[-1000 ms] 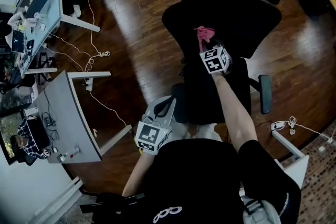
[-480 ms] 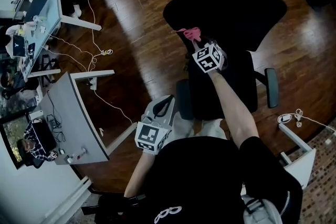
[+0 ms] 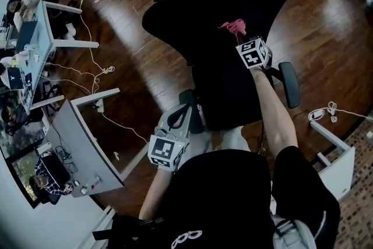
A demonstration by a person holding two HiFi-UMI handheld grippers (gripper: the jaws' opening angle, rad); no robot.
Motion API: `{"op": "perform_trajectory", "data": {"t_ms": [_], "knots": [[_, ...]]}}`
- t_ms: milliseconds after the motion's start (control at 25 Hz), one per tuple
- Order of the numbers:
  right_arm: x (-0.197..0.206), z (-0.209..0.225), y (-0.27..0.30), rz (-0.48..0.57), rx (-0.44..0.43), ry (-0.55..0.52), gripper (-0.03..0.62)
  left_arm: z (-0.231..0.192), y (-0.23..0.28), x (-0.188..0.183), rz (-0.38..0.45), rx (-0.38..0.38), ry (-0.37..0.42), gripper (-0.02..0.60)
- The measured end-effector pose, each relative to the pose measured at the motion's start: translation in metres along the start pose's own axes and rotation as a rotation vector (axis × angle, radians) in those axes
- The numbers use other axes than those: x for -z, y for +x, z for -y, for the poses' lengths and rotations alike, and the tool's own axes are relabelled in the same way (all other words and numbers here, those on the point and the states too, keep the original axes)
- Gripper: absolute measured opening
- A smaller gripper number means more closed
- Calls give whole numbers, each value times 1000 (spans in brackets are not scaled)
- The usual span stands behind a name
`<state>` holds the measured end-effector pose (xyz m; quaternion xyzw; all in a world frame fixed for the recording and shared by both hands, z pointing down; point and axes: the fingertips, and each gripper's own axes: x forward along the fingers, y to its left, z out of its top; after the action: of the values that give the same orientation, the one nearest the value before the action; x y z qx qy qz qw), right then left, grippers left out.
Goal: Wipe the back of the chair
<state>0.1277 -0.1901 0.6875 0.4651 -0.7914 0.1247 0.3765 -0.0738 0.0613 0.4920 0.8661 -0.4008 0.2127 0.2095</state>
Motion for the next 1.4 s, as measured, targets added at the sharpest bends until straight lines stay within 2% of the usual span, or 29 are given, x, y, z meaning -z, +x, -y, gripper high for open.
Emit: {"op": "perform_trajectory", "data": {"t_ms": [160,320,400,520,640,760,1200,1400], "knots": [[42,74,-10,-42,93,102,74,17,21,-6,-9,24,7,-8],[74,124,-18,-82,179,177,74,30,31,-9,-14,42,11,-8],[85,136,-20,-93,209,224,74,34,33,-7,-21,49,13,-8],[89,127,-15,-95,206,263,74,36,34,-6,-30,58,16,-8],[80,97,-7,-74,182,257,72,35,31,-5,-30,58,24,-8],[63,50,2,-48,130,226,72,28,23,-1,-22,53,26,-8],[-20,-187,44,26,-167,6,72,-17,-25,26,-16,3,5,-8],[-33,-242,51,40,-273,-71,72,-30,-37,38,-31,-13,-16,-8]]}}
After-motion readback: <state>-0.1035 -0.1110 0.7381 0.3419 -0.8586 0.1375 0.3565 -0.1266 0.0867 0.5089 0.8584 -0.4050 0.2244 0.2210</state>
